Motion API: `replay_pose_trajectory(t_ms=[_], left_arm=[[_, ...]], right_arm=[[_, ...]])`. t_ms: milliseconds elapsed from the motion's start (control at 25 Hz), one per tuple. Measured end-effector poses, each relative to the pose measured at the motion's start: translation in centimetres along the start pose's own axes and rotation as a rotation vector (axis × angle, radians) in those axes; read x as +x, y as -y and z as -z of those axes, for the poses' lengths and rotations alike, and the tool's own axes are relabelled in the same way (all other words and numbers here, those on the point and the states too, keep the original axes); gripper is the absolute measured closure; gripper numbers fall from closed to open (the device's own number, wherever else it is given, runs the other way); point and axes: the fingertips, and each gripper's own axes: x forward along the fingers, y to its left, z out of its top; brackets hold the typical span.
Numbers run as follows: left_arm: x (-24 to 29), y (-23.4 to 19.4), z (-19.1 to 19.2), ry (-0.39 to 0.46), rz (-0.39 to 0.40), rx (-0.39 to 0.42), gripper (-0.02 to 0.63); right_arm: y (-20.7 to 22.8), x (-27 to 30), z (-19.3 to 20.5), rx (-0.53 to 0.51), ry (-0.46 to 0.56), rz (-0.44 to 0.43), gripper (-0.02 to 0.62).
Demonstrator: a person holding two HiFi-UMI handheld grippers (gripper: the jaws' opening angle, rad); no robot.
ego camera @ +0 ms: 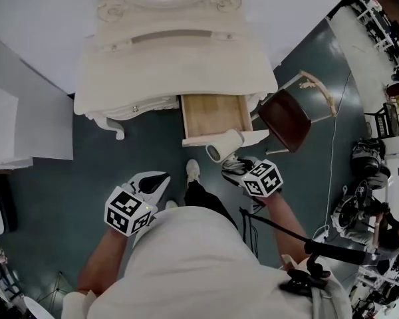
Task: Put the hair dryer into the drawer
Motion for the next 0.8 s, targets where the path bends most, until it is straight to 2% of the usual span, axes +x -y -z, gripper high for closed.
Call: replay_pose_trajectory(t_ms=[160,320,520,800], left_arm=[[2.6,-2.4,-4.7,0.003,-0.04,0.003,0.611],[5.1,-4.0,-7.5,-0.009,-0.073,-0.028,0.611],[7.4,-6.3,-9.5,-0.015,-0.122,-0.07,0.611],[8.0,-8.3,-10.0,-0.055,-0.16,-0.098,0.611]], right_arm=[[5.0,1.2,-2.8,-0.121,-0.078,-0.041,0.36],[9.5,2.8,-4.7,-0.246,-0.158,-0.086,0.36],[13.6,5.6,-6.7,-0.391,-0.241,-0.147,0.36],[16.7,10.0,-8.0,-0.608,-0.339,-0.196,0.36]])
